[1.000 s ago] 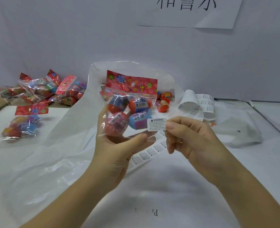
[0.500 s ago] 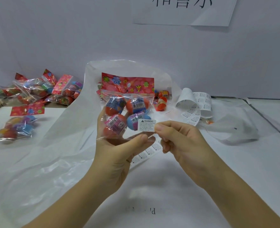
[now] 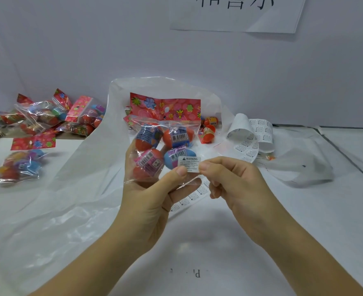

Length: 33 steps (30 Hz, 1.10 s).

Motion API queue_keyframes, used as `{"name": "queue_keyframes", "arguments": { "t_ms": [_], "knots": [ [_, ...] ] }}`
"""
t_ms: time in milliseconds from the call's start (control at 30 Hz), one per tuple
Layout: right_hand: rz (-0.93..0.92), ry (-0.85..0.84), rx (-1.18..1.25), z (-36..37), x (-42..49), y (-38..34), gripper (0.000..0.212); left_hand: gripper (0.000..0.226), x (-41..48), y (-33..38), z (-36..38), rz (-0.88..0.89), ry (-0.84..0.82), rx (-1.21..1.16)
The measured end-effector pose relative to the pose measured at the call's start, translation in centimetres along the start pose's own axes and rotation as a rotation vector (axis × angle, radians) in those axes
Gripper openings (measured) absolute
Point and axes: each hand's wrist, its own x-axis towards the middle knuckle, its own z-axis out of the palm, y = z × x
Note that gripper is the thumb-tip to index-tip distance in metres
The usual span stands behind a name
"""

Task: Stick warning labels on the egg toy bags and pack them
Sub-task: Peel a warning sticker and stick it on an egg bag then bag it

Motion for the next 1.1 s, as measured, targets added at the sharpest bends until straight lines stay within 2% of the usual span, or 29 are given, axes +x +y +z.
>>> {"name": "queue_keyframes", "arguments": {
  "t_ms": [67, 167, 333, 400, 467, 533, 600, 700, 867, 967, 1100],
  "knots": [
    [-0.016, 0.024, -0.002, 0.2, -0.2, -0.2, 0.011, 0.075, 0.0, 0.0, 0.1, 0.015, 0.011, -0.011],
    [-0.046, 0.032, 0.004, 0.3, -0.4, -0.5, 0.021, 0.083, -0.3, 0.3, 0.6, 0.030, 0.014, -0.028],
    [-0.070, 0.140, -0.059, 0.5, -0.5, -0.4, 0.026, 0.073, -0.4, 0.0, 0.9, 0.033, 0.024, -0.039],
    [-0.053, 0.223, -0.090, 0.2, -0.2, 0.0, 0.034, 0.078, -0.4, 0.2, 0.8, 0.030, 0.015, -0.066],
    [0.005, 0.255, -0.055, -0.2, 0.2, 0.2, 0.032, 0.081, -0.3, 0.3, 0.7, 0.026, 0.005, -0.075],
    [0.044, 0.227, 0.071, -0.5, 0.6, 0.3, 0.020, 0.076, -0.2, 0.4, 0.6, 0.005, -0.001, -0.094],
    [0.003, 0.159, 0.114, -0.5, 0.5, 0.0, 0.016, 0.077, -0.2, 0.5, 0.5, -0.022, 0.003, -0.107],
    [-0.127, 0.049, -0.052, 0.0, 0.0, 0.1, 0.033, 0.084, -0.4, 0.6, 0.8, -0.033, 0.001, -0.084],
    [-0.193, 0.032, -0.084, 0.6, -0.1, 0.4, 0.022, 0.076, -0.2, 0.5, 0.5, -0.055, 0.052, -0.097],
    [-0.184, 0.083, -0.044, 0.4, 0.0, 0.8, 0.023, 0.073, -0.1, 0.7, 0.2, -0.067, 0.050, -0.139],
    [-0.099, 0.013, -0.127, 0.6, 0.0, 1.2, 0.038, 0.072, -0.3, 0.7, 0.4, -0.050, 0.010, -0.095]
  ]
}}
